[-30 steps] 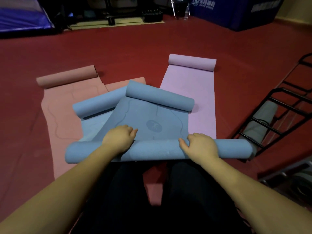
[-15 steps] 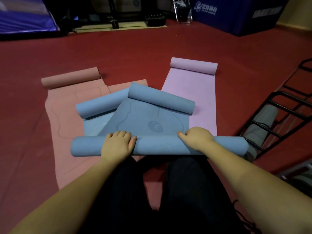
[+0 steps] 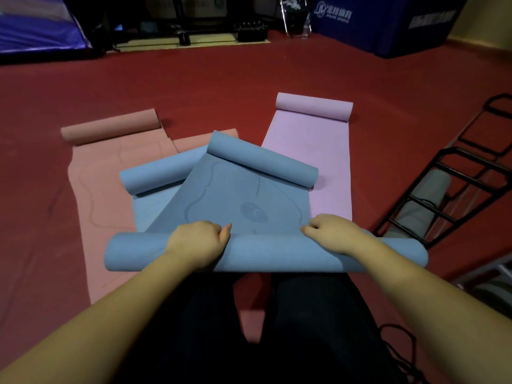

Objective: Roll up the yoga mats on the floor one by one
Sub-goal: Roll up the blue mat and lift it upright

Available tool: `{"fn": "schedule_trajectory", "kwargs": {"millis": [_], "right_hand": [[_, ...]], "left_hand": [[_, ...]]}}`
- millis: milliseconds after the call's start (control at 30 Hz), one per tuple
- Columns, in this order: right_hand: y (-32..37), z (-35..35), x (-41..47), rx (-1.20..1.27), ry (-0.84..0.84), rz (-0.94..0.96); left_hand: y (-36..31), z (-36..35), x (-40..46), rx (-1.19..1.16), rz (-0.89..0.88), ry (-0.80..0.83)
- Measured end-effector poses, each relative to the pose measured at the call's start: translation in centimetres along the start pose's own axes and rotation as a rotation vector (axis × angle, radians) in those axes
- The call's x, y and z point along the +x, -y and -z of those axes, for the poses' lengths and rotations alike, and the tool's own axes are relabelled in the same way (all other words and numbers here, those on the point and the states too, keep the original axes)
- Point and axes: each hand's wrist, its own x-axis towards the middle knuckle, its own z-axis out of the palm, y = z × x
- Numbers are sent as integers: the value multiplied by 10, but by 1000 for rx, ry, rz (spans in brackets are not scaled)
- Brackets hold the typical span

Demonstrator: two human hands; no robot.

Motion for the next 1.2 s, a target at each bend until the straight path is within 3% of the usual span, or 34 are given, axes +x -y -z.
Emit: {"fn": "schedule_trajectory", "kwargs": {"millis": [100, 200, 333, 433, 500, 567, 667, 833, 933, 1200], "right_hand": [[9, -5, -4, -38, -307, 35], [19, -19, -12, -111, -484, 51], [19, -52, -21, -131, -546, 60], [19, -59, -21, -161, -552, 30], [20, -55, -15, -160, -554, 2], [21, -49, -9, -151, -538, -15], [25, -42, -4, -155, -503, -7], [26, -34, 2, -207, -475, -33], [25, -24, 7, -181, -392, -55], [29, -16, 8, -168, -343, -68]], "left_hand": [[3, 3, 14, -9, 29, 128], [7, 8, 30, -66, 57, 279], [7, 12, 49, -133, 69, 432], [10, 6, 56, -210, 72, 452], [14, 0, 56, -227, 25, 332], [16, -6, 52, -159, -31, 82], [13, -9, 41, -119, 11, -137], [21, -25, 22, -207, -14, -256], [31, -40, 8, -66, -92, -297], [41, -35, 7, -31, 102, -300]]}}
